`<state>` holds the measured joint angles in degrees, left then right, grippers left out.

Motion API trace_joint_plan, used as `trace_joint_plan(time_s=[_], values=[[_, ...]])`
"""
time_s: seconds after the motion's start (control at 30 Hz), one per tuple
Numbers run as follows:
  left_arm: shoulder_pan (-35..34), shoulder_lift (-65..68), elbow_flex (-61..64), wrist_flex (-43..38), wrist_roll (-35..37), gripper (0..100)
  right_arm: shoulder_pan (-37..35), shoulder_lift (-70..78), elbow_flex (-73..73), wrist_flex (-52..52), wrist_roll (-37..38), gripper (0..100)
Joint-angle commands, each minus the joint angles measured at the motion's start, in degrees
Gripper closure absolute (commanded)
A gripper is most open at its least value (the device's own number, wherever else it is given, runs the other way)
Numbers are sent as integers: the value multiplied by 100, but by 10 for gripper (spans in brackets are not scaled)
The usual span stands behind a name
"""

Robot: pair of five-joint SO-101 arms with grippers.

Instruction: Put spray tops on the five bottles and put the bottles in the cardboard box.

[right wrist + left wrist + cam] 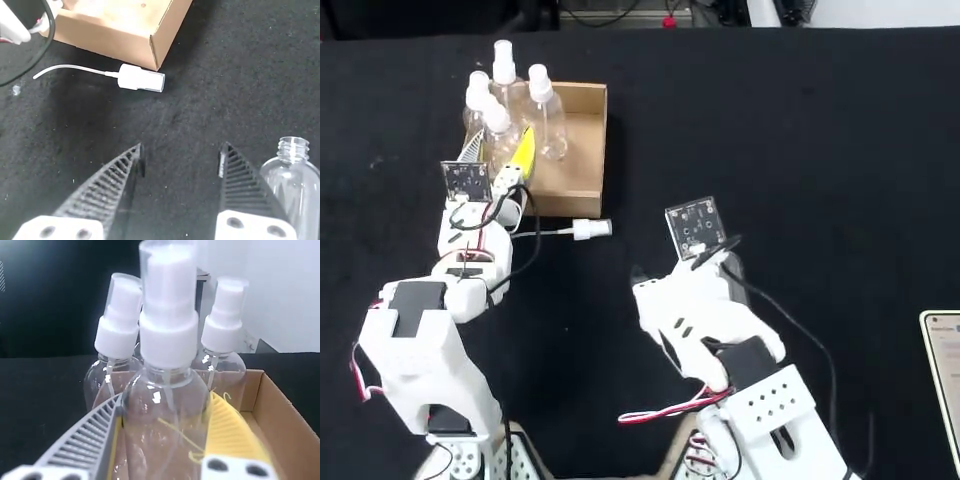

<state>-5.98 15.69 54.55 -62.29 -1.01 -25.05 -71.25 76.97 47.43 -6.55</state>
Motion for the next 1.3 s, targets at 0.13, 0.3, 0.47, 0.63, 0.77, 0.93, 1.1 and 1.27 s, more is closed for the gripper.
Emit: trace_joint_plan(time_s=[0.13,0.3,0.47,0.63,0.77,0.93,1.1,1.27], values=[[40,-53,-22,413,62,837,-44,-127,-57,-149,0,771],[48,-53,-4,158,26,837,-44,-127,-57,-149,0,771],[48,-53,22,176,26,836,-44,-127,-57,-149,0,771],[48,-44,22,185,53,768,-44,-127,-57,-149,0,771],[48,-44,22,185,62,752,-44,-127,-57,-149,0,771],[40,-44,31,158,35,764,-44,-127,-57,-149,0,771],[48,-97,101,167,26,697,-44,-127,-57,-149,0,771],[48,-53,119,158,62,683,-44,-127,-57,-149,0,771]])
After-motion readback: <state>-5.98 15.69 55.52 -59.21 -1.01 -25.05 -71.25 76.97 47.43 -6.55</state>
